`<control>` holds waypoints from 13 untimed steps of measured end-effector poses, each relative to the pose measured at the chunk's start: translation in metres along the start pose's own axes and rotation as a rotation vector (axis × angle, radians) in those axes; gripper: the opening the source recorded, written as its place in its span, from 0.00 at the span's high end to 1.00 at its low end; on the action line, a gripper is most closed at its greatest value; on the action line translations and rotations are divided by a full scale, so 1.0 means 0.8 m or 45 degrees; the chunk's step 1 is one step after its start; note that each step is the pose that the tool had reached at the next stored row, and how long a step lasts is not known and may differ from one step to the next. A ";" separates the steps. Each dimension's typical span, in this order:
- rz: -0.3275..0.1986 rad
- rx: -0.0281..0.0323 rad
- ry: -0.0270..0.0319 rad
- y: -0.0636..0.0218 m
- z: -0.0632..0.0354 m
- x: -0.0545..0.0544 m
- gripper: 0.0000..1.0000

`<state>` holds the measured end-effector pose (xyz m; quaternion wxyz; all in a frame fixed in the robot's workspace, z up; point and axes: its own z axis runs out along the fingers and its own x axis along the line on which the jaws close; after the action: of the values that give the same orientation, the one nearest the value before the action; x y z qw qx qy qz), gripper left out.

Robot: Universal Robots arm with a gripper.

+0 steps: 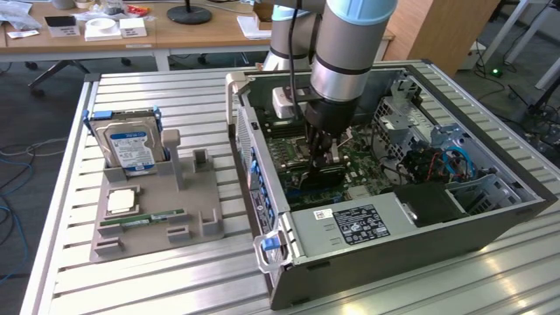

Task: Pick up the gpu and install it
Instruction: 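Press down on the gpu until it lock into place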

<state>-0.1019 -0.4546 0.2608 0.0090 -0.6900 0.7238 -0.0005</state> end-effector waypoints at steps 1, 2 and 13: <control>0.000 0.0000 0.0000 0.000 0.000 0.000 0.89; 0.000 0.0000 0.0000 0.000 0.000 0.000 0.89; 0.000 0.0000 -0.0001 0.000 -0.009 0.000 0.89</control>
<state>-0.1019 -0.4546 0.2681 0.0090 -0.6900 0.7238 -0.0005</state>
